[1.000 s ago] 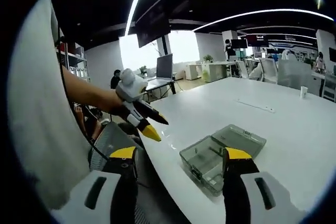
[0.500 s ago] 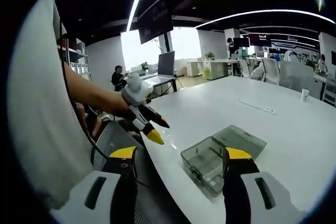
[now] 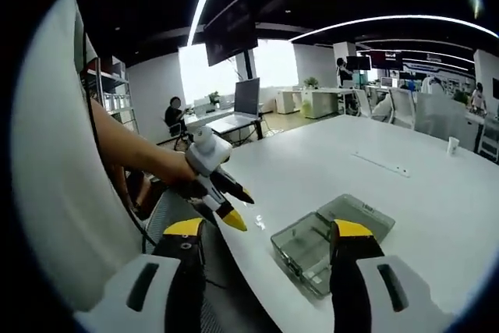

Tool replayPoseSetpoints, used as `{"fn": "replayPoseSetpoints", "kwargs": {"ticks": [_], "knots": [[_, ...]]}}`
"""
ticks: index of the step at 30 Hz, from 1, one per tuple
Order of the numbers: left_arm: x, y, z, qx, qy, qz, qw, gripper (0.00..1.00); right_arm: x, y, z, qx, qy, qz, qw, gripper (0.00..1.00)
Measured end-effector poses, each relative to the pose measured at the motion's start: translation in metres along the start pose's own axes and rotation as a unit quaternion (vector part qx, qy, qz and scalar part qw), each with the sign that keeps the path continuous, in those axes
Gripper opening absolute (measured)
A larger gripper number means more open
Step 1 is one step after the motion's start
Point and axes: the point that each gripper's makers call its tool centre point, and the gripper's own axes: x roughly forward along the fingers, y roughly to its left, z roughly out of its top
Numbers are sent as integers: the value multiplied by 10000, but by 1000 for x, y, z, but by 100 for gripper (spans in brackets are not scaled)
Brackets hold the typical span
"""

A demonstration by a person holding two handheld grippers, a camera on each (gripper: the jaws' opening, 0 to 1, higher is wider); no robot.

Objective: Insert the divider into the dual guide fixture by aligning both edges with the guide slots and pushing it downward to the bottom, including one-sided entry, uneven engagement, binding, and posture correction.

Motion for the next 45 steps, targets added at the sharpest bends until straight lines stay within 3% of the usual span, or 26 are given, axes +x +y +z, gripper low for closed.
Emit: {"fn": "replayPoseSetpoints", "kwargs": {"ticks": [15, 27, 45], "knots": [[24, 13, 4, -45, 193, 166, 9997, 60, 2, 4, 1, -37, 208, -15, 9998, 58], [41, 28, 9, -208, 490, 496, 9974, 57, 10, -9, -27, -107, 975, -275, 9948, 56], [56, 40, 9, -383, 882, 927, 9910, 55, 13, -12, -44, -469, 1466, -380, 9873, 53]]}}
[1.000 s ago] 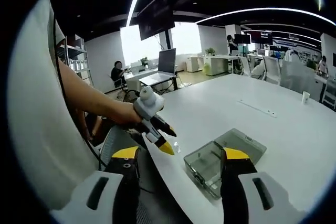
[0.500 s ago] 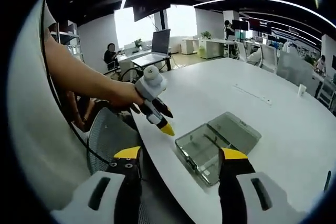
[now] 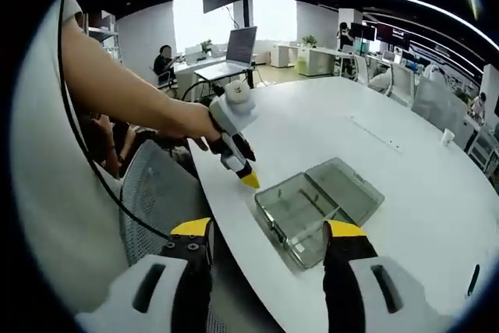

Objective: Insert the divider into the dual guide fixture by aligning both edges with the guide slots and pushing it downward to the bottom, including one-sided entry, uneven engagement, binding, and posture correction.

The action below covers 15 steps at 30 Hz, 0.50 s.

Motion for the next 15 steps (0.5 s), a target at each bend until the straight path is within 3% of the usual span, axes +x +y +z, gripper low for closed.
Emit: {"fn": "replayPoseSetpoints", "kwargs": {"ticks": [15], "knots": [[8, 13, 1, -160, 325, 343, 9988, 50, 0, -3, -9, -196, 145, -126, 9996, 52]]}}
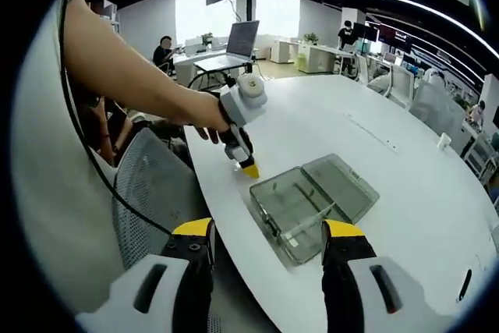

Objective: Insert the divider into the dual guide fixture by aligning both edges with the guide slots and pushing it downward to the bottom, including one-sided entry, uneven engagement, binding, and posture correction.

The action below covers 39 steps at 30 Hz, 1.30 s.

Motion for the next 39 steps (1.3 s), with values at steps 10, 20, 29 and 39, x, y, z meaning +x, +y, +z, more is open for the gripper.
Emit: {"fn": "replayPoseSetpoints", "kwargs": {"ticks": [10, 20, 29, 39], "knots": [[3, 2, 2, 7, 213, 229, 9995, 47, 0, 2, -2, -61, 18, 38, 10000, 52], [3, 7, 3, -238, 295, 452, 9983, 43, 0, 3, -4, -97, 66, 78, 9999, 51], [4, 3, 3, -357, 432, 516, 9971, 40, 0, 3, -6, -129, 70, 72, 9999, 49], [2, 1, 1, -331, 427, 485, 9974, 33, -2, 3, -10, -93, 104, 44, 9999, 47]]}}
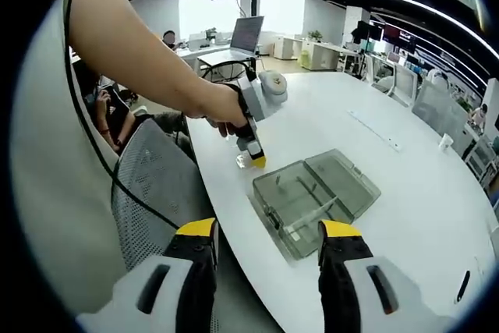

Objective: Insert the divider into the dual guide fixture by aligning both edges with the guide slots and pushing it downward to the bottom, including one-sided entry, uneven engagement, binding, and posture correction.

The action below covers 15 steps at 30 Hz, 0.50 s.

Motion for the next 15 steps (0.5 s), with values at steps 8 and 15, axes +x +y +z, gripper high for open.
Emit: {"fn": "replayPoseSetpoints", "kwargs": {"ticks": [8, 15], "knots": [[1, 2, 0, 100, -31, -46, 9999, 32, -1, 1, -1, 8, -7, -48, 10000, 48], [1, 2, -1, 287, -41, -124, 9995, 31, -2, -1, 0, 33, -33, -95, 9999, 51]]}}
